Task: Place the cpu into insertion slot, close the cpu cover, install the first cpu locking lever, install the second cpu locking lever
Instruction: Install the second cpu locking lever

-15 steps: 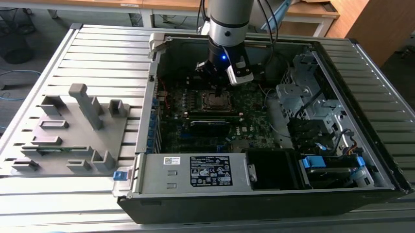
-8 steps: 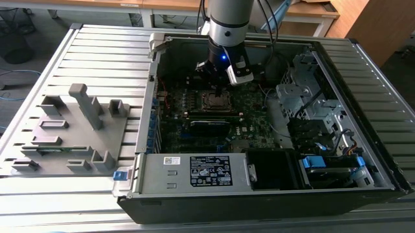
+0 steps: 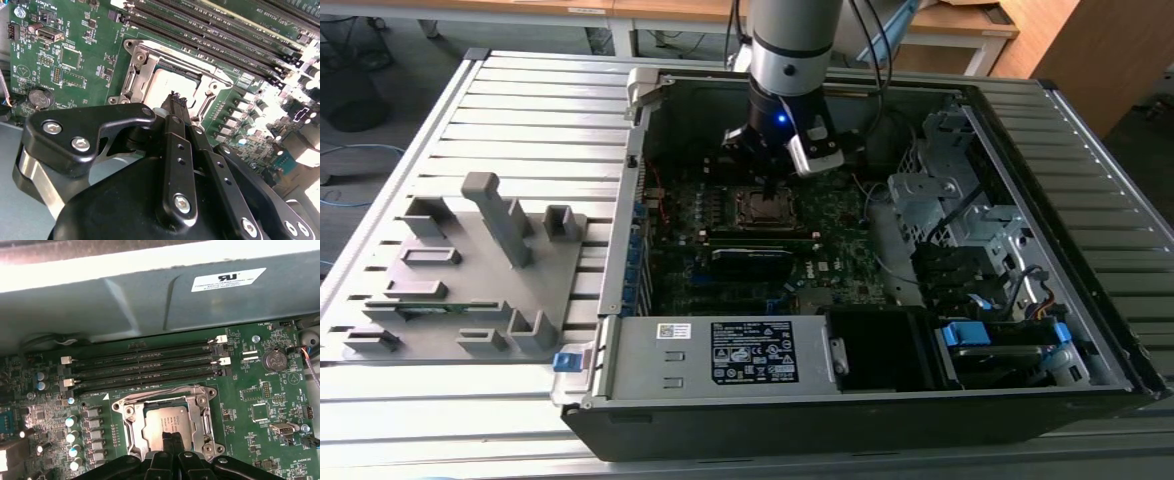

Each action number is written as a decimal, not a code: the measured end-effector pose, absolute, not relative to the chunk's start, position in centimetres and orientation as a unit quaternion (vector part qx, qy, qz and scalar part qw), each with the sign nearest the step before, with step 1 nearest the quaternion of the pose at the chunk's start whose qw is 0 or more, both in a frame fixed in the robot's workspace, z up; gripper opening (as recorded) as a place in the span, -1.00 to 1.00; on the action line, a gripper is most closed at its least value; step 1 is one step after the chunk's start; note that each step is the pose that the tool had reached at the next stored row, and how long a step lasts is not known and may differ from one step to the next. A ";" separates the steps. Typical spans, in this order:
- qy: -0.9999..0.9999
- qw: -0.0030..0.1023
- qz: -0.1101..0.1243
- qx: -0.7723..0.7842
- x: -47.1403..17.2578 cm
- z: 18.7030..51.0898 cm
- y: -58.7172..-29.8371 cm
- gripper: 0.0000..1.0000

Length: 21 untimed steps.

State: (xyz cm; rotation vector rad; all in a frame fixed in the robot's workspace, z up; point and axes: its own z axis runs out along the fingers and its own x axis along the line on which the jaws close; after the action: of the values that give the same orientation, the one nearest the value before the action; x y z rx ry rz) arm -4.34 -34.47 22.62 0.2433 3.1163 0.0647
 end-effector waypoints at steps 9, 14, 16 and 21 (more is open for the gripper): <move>0.997 0.008 0.018 0.074 -4.3 22.6 -34.7 -0.79; 0.997 0.008 0.018 0.074 -4.3 23.0 -34.7 -0.79; 0.997 0.008 0.019 0.074 -4.3 23.1 -34.7 -0.79; 0.997 0.008 0.018 0.074 -4.3 23.1 -34.9 -0.79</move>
State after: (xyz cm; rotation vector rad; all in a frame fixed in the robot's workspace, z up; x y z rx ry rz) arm -4.27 -34.91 23.12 0.2308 3.1175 0.0578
